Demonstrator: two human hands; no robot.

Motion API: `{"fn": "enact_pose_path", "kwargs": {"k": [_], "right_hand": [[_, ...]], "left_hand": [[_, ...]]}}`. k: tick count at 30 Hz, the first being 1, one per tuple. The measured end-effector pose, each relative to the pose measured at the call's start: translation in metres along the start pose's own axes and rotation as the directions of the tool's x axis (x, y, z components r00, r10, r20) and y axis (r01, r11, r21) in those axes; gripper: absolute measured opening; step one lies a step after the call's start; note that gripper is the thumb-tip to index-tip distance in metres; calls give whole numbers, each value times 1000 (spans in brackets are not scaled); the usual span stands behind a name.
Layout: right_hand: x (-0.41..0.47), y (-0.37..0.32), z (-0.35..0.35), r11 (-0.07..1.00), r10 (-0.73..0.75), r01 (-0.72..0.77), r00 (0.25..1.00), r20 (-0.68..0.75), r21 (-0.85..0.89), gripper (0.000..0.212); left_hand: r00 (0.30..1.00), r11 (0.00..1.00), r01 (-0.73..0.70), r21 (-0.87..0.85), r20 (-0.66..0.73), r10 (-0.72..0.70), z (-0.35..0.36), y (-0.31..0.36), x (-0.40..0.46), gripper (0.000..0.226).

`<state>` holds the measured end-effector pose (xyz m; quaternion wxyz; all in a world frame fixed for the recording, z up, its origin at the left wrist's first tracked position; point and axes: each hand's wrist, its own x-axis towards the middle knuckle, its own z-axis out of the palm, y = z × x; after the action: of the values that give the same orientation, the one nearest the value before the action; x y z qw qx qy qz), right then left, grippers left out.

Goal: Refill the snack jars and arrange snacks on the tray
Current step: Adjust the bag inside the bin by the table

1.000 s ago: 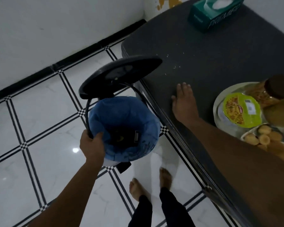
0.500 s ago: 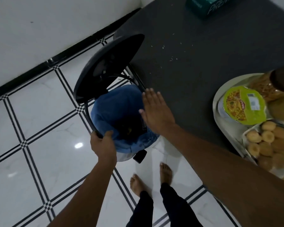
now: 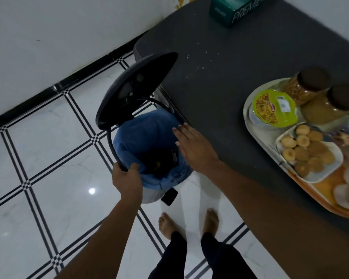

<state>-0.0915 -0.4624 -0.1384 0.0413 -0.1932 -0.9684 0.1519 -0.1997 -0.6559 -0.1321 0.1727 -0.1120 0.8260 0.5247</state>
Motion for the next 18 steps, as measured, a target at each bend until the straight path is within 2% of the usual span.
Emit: {"fn": "enact_pose_path", "kwargs": {"k": [2, 7, 12, 18], "right_hand": [[-18, 13, -10, 1000, 29, -29, 999, -30, -5, 51], [-66, 51, -27, 993, 113, -112, 993, 18, -40, 60], [-120, 81, -44, 981, 190, -191, 981, -37, -32, 58], [-163, 100, -30, 961, 276, -276, 961, -25, -24, 58]], "left_hand": [[1000, 1000, -14, 17, 8, 14, -2, -9, -16, 19], [1000, 999, -18, 49, -11, 18, -2, -37, -63, 15], [999, 1000, -14, -4, -38, 14, 7, -71, -118, 13], [999, 993, 29, -113, -28, -32, 15, -88, -157, 23]]}}
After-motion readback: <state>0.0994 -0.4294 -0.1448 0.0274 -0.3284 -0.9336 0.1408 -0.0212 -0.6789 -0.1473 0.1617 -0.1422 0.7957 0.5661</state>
